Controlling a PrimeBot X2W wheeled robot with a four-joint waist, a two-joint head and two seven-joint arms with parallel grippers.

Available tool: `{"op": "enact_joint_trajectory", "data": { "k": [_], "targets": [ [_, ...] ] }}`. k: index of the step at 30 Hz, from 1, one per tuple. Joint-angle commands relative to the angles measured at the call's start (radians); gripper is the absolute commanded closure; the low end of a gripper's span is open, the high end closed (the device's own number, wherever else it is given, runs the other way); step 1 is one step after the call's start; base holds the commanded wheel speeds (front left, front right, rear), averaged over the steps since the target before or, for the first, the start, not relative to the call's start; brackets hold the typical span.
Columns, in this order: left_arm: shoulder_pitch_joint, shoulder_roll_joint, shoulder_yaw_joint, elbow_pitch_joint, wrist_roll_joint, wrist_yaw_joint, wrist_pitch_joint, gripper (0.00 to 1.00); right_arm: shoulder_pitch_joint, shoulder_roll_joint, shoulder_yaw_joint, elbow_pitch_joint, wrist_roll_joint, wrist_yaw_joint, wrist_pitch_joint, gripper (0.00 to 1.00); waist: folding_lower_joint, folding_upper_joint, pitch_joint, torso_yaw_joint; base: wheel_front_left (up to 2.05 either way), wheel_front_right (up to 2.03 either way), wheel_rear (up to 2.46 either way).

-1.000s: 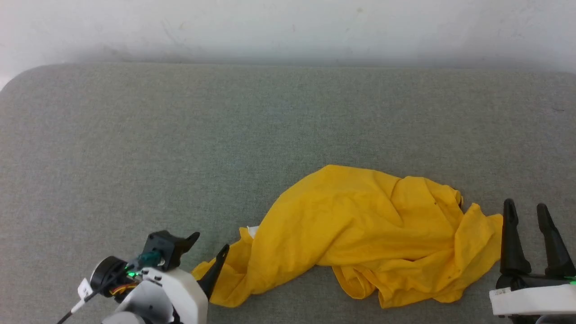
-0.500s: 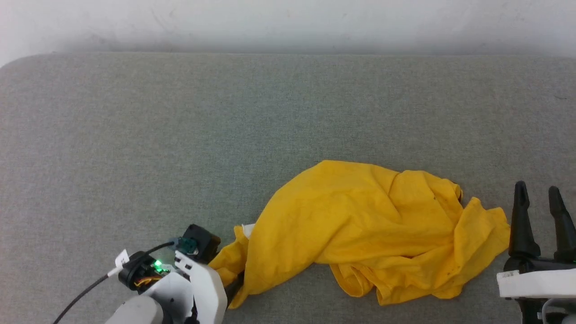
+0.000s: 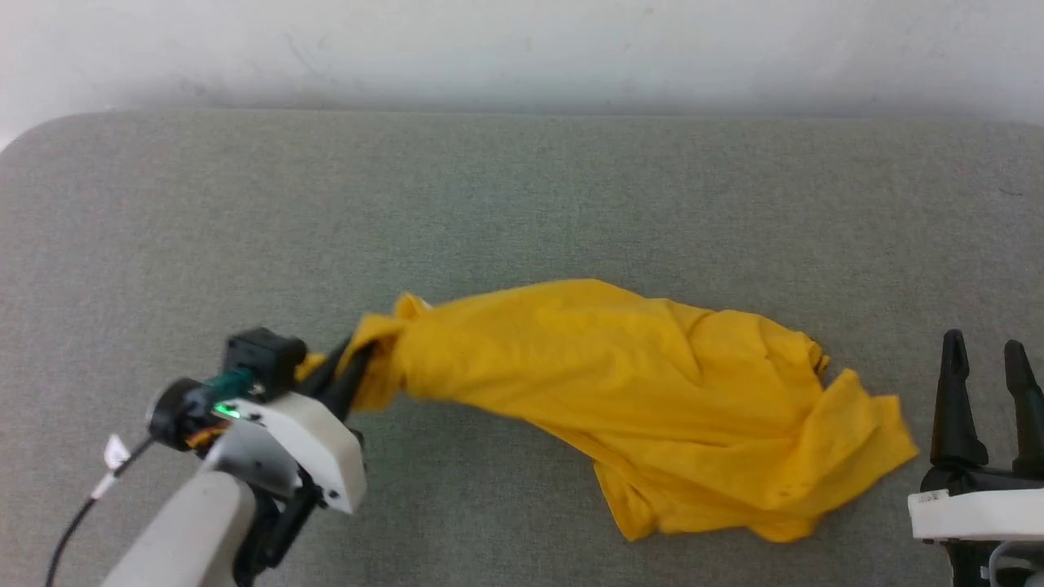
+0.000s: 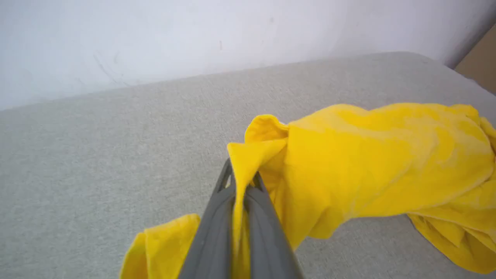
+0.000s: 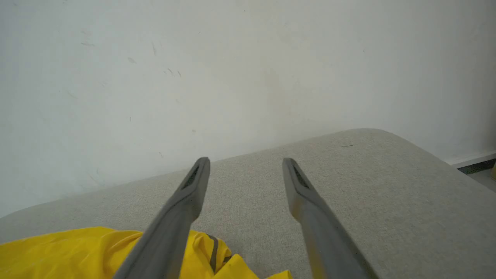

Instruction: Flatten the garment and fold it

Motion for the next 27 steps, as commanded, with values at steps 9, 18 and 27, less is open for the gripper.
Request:
{"op": "enact_joint_trajectory", "data": {
  "k": [9,18,27],
  "targets": [
    [0.197,0.013,0.179,-0.168,-0.115,0.174,-0.042,1.0,0.005,0.001,0.008,-0.002,-0.011,-0.001,-0.005,0.0,0.0,0.0,-0.022,0.025,0.0,0.0,0.0],
    [0.484,-0.017,0.148,-0.201,-0.238,0.22,0.063,0.0,0.019,0.001,-0.001,0.016,-0.019,-0.001,-0.005,0.0,0.0,0.0,-0.021,0.063,0.0,0.0,0.0],
    [0.399,-0.067,0.204,-0.208,-0.207,0.205,-0.114,0.0,0.022,0.001,0.043,0.027,-0.034,-0.001,0.026,0.0,0.0,0.0,-0.043,0.079,0.0,0.0,0.0]
  ]
}}
